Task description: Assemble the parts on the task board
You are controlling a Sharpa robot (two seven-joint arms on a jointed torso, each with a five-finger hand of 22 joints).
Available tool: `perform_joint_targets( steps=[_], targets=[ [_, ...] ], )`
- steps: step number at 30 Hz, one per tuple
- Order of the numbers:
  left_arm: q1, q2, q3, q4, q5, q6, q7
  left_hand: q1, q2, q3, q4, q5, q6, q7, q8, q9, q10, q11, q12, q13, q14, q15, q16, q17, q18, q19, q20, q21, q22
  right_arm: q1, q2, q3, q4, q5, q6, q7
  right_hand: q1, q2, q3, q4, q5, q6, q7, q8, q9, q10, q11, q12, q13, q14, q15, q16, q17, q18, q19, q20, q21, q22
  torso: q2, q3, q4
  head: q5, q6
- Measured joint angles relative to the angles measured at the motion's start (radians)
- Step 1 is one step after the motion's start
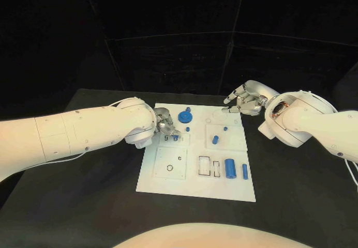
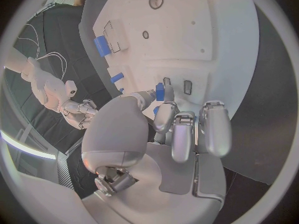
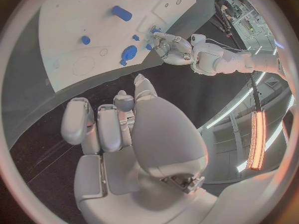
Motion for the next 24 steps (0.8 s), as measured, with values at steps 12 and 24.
perform_joint_targets(
  steps=[12, 24],
  targets=[
    [-0.01, 0.012, 0.0, -0.008, -0.042, 0.006, -0.008, -0.009, -0.004, 0.011, -0.011, -0.004, -0.002, 0.002, 0.0, 0.0, 0.0, 0.0, 0.0, 0.0, 0.0, 0.0, 0.0, 0.0, 0.0, 0.003, -0.003, 0.0, 0.001, 0.0, 0.002, 0.0, 0.0, 0.0, -0.001, 0.004, 0.0, 0.0, -0.003, 0.003, 0.0, 0.0, 0.0, 0.0, 0.0, 0.0, 0.0, 0.0, 0.0, 0.0, 0.0, 0.0, -0.001, 0.016, 0.0, 0.0, 0.0, -0.001, 0.001, -0.0002, -0.0001, 0.002, -0.003],
    [-0.011, 0.009, 0.001, -0.011, -0.062, 0.011, -0.01, -0.016, -0.01, 0.024, -0.024, -0.009, -0.002, 0.002, 0.0, 0.001, 0.0, 0.0, 0.0, 0.002, 0.0, 0.0, 0.0, 0.0, 0.0, 0.003, -0.003, 0.005, 0.002, 0.0, 0.003, 0.0, 0.0, 0.0, -0.002, 0.01, 0.0, 0.0, -0.009, 0.009, 0.0, 0.0, 0.0, 0.004, 0.0, -0.004, -0.004, 0.0, -0.006, 0.0, 0.0, -0.014, -0.017, 0.016, -0.015, -0.004, -0.013, -0.023, 0.001, -0.0006, 0.0001, 0.0, -0.002]
  ],
)
